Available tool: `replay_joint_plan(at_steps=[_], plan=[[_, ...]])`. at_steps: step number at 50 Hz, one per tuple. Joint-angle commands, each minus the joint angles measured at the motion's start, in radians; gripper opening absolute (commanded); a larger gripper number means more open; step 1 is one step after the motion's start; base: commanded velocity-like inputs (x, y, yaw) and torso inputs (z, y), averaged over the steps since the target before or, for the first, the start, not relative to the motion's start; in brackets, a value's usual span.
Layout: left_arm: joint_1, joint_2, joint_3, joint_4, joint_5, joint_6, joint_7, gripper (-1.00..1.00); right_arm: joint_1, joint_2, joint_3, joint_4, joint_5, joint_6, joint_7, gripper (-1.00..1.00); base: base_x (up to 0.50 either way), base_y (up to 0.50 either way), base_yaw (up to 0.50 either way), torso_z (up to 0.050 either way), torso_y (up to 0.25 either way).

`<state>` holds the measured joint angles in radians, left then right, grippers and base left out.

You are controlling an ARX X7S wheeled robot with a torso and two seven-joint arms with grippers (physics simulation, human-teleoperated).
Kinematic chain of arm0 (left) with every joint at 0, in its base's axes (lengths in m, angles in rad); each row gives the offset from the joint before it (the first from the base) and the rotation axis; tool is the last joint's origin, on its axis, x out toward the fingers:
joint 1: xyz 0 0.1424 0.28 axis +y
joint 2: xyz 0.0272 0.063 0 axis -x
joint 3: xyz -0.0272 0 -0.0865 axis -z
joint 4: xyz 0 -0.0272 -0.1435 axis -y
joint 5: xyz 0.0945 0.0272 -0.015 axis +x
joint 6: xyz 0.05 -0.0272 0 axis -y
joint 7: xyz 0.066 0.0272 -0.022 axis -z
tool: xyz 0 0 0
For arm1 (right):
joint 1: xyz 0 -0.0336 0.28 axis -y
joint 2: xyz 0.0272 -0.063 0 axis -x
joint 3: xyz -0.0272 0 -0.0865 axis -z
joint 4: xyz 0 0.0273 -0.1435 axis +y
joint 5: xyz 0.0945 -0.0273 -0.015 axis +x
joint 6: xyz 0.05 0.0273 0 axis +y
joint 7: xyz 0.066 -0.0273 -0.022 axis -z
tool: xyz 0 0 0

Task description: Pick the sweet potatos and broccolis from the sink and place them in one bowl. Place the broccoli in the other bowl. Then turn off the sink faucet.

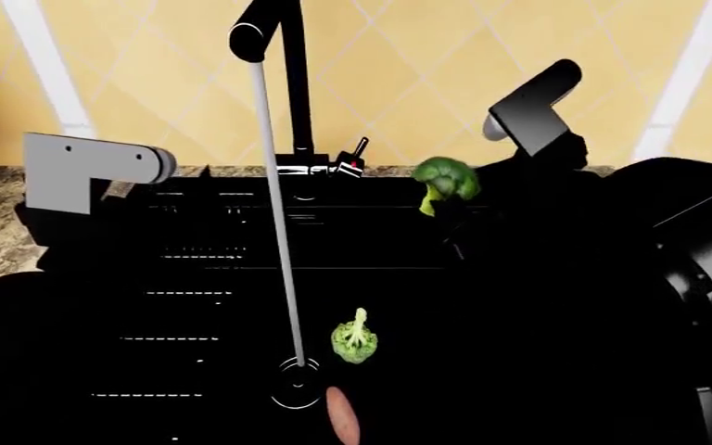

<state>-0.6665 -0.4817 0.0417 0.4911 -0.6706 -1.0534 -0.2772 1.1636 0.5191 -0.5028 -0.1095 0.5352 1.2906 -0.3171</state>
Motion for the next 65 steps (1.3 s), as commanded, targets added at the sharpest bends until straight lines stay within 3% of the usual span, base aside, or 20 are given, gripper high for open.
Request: replay_joint_plan(at_steps=[1,6,8,9,12,14,16,22,23,27,38,46,49,50,55,65], plan=[[-0.011,0.002,0.002,0.022,-0.043,-0.060,-0.008,1.00,-0.051,0.012,0.117,-0.076,0.034,0.058,0.057,-1.00,0.00,0.00,0.00,0.000,0.000],[-0.033,0.016,-0.010,0.059,-0.114,-0.165,-0.032,1.00,-0.084,0.002,0.215,-0.111,0.025,0.063,0.138,-1.00,0.00,0.00,0.00,0.000,0.000],[-0.070,0.073,-0.107,0.040,-0.222,-0.306,-0.089,1.00,-0.107,0.003,0.266,-0.144,0.039,0.096,0.164,-1.00,0.00,0.00,0.00,0.000,0.000],[-0.077,0.056,-0.082,0.066,-0.221,-0.314,-0.086,1.00,-0.116,0.007,0.284,-0.160,0.047,0.112,0.169,-1.00,0.00,0.00,0.00,0.000,0.000],[-0.103,0.100,-0.143,0.098,-0.326,-0.452,-0.140,1.00,-0.124,0.018,0.288,-0.186,0.058,0.135,0.174,-1.00,0.00,0.00,0.00,0.000,0.000],[-0.155,0.137,-0.226,0.032,-0.596,-0.516,-0.379,1.00,-0.128,0.018,0.293,-0.189,0.060,0.138,0.177,-1.00,0.00,0.00,0.00,0.000,0.000],[-0.183,0.114,-0.198,-0.039,-0.896,-0.503,-0.635,1.00,-0.133,0.020,0.289,-0.188,0.059,0.132,0.177,-1.00,0.00,0.00,0.00,0.000,0.000],[-0.252,0.074,-0.024,-0.093,-1.193,-0.454,-0.824,1.00,-0.124,0.028,0.301,-0.209,0.069,0.170,0.192,-1.00,0.00,0.00,0.00,0.000,0.000],[-0.266,0.048,0.042,-0.131,-1.307,-0.392,-0.913,1.00,-0.129,0.039,0.304,-0.229,0.073,0.187,0.198,-1.00,0.00,0.00,0.00,0.000,0.000],[-0.313,0.040,0.151,-0.170,-1.439,-0.310,-1.010,1.00,-0.141,0.055,0.307,-0.272,0.088,0.221,0.211,-1.00,0.00,0.00,0.00,0.000,0.000],[-0.313,0.070,0.306,-0.249,-1.539,-0.221,-1.091,1.00,-0.152,0.063,0.316,-0.304,0.156,0.244,0.238,-1.00,0.00,0.00,0.00,0.000,0.000],[-0.314,0.085,0.350,-0.359,-1.495,-0.220,-1.073,1.00,-0.171,0.075,0.310,-0.300,0.182,0.236,0.237,-1.00,0.00,0.00,0.00,0.000,0.000],[-0.297,0.086,0.374,-0.386,-1.529,-0.197,-1.087,1.00,-0.175,0.081,0.304,-0.299,0.188,0.236,0.239,-1.00,0.00,0.00,0.00,0.000,0.000],[-0.275,0.090,0.391,-0.400,-1.603,-0.162,-1.097,1.00,-0.175,0.083,0.301,-0.297,0.189,0.233,0.238,-1.00,0.00,0.00,0.00,0.000,0.000],[-0.205,0.086,0.392,-0.412,-1.547,-0.147,-1.086,1.00,-0.180,0.094,0.289,-0.287,0.194,0.218,0.237,-1.00,0.00,0.00,0.00,0.000,0.000],[-0.195,0.073,0.420,-0.444,-1.512,-0.153,-1.077,1.00,-0.193,0.109,0.276,-0.274,0.204,0.197,0.233,-1.00,0.00,0.00,0.00,0.000,0.000]])
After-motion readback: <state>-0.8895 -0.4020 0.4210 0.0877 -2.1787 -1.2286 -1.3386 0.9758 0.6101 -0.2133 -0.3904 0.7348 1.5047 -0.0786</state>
